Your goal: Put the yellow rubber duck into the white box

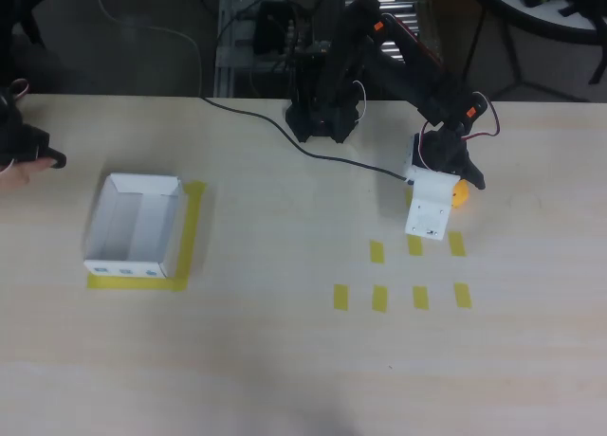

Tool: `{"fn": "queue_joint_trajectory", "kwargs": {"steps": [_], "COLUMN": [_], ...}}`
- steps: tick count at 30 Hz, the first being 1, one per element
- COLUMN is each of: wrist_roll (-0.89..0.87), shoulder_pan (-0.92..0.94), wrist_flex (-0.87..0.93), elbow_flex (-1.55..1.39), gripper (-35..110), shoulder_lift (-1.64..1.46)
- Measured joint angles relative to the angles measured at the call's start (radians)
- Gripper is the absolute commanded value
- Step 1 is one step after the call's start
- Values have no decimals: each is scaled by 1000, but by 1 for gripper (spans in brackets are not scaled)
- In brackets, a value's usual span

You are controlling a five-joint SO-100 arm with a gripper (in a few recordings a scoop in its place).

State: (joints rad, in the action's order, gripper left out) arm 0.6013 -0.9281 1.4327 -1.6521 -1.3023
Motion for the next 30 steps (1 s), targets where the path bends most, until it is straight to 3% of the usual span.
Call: {"fn": "queue_joint_trajectory", "kwargs": {"steps": [24,30], "wrist_roll": [-18,-40], "shoulder_pan": [0,-2], "wrist_flex": [-49,-63], "elbow_flex": [0,0], "gripper": [57,16], "shoulder_lift": [52,61]}}
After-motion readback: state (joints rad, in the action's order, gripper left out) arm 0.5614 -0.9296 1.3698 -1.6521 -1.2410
